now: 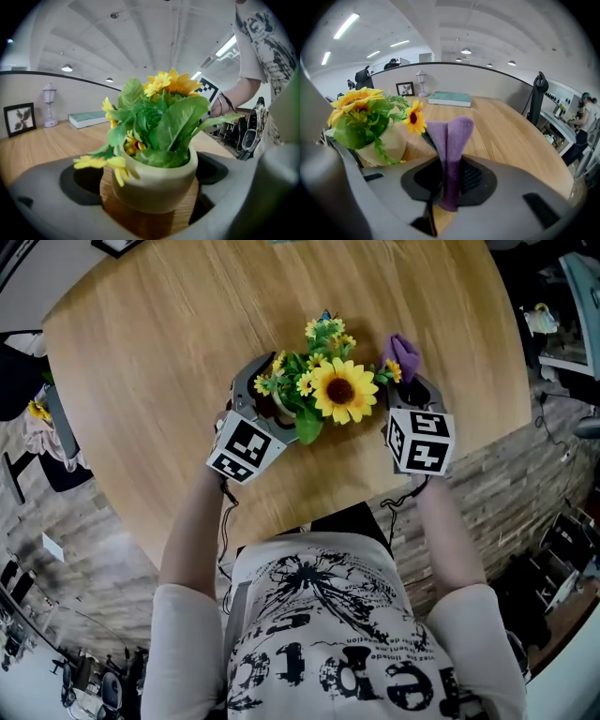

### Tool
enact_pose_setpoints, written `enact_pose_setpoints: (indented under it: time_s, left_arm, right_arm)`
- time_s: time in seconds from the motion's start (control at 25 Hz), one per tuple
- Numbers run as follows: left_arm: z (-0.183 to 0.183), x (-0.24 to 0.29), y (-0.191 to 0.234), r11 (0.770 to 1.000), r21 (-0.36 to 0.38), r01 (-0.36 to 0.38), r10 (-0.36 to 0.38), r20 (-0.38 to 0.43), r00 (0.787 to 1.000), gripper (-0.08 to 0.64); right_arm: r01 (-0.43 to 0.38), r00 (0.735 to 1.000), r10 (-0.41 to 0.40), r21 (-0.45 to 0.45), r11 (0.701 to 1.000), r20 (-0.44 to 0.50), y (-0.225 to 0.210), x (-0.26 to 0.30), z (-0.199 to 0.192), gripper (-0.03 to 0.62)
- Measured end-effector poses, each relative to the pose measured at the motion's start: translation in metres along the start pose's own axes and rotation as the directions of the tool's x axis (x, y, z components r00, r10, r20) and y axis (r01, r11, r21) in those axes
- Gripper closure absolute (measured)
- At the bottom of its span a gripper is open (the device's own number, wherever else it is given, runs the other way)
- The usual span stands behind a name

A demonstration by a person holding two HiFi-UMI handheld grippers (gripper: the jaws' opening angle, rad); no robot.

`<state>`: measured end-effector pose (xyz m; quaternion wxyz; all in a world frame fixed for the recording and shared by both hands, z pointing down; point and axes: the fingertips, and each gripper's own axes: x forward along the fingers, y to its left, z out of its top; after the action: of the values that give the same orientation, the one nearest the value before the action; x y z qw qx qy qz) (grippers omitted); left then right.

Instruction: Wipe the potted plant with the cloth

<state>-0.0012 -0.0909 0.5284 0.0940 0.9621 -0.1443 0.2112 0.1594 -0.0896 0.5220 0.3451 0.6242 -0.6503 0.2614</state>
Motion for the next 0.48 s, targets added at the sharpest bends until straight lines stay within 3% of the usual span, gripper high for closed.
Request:
enact_pose_setpoints:
  time_s: [0.24,0.48]
  left_arm:
    - [-0.0059,0.005,-0.0114,0.993,0.071,0.099,-0.096,-0.051,0.994,-0.03]
    - [-0.0063,0.0082,-0.0082,0.994,0.08,0.069,-0.064,-0.061,0.996,-0.029]
  right_arm:
    - [-0.017,1.0,0.017,0.004,1.0,-0.011,-0.0032,0.0051,0.0023,0.514]
    - [-0.028,0.999,0.029,0.037,0.999,-0.024,-0.0018,0.0054,0.0001,0.514]
